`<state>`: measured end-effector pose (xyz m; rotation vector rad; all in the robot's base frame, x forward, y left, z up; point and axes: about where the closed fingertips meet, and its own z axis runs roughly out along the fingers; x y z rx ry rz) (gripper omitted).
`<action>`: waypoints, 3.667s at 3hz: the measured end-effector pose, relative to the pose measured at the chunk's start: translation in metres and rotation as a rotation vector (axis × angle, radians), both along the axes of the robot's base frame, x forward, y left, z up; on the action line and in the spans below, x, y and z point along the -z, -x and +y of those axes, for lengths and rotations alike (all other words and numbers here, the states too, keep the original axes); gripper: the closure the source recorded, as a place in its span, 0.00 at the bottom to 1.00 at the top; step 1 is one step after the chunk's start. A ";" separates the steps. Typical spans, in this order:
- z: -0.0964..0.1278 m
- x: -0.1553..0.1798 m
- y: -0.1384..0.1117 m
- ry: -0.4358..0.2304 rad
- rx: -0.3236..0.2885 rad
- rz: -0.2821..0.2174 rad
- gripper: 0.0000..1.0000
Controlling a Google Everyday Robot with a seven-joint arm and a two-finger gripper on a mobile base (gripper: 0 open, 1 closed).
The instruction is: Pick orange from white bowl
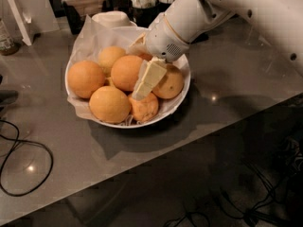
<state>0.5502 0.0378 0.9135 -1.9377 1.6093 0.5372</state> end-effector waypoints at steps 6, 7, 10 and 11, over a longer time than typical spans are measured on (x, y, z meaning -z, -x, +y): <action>0.005 -0.005 0.009 -0.045 0.016 -0.013 1.00; 0.001 -0.041 0.035 -0.141 0.017 -0.126 1.00; -0.025 -0.157 0.150 -0.206 0.066 -0.408 1.00; -0.025 -0.158 0.150 -0.206 0.066 -0.408 1.00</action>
Offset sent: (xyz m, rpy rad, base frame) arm 0.0218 -0.0046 -0.0369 -0.0466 0.0573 -0.0417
